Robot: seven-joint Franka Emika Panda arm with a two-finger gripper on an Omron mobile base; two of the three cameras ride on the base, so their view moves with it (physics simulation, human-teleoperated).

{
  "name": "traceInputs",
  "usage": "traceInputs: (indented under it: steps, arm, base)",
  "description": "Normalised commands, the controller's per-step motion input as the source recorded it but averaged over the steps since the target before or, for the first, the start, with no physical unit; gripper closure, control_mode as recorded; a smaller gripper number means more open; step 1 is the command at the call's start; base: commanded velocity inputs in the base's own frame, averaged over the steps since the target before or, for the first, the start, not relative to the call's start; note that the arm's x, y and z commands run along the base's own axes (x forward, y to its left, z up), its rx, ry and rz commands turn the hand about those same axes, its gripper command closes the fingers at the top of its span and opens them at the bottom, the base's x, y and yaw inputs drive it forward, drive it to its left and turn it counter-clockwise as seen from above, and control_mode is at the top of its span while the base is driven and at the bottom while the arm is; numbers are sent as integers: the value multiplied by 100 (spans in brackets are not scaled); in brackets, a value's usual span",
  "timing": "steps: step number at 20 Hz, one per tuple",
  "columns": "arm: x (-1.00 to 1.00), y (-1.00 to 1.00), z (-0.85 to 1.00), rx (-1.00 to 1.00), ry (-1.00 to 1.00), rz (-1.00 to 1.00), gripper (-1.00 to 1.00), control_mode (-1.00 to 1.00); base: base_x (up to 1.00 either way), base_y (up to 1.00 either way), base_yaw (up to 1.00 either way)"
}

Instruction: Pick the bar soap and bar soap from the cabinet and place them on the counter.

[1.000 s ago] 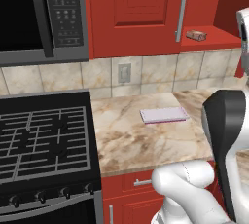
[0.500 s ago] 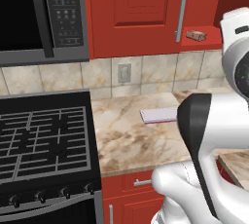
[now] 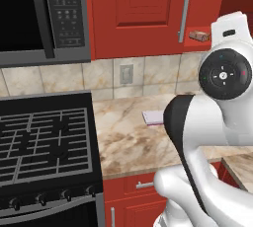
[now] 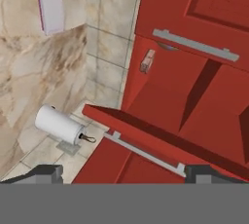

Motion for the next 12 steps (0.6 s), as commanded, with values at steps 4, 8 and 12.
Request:
traceInputs:
  steps: [4,8,12]
  arm:
    - [14,0,-1,0,-5,-10,-100,-100]
    - [2,0,4,5,-8,-7,-100,-100]
    - [7,0,1,4,-10,-6,-100,-100]
  base:
    - [0,0,0]
    - [0,0,0]
    - [0,0,0]
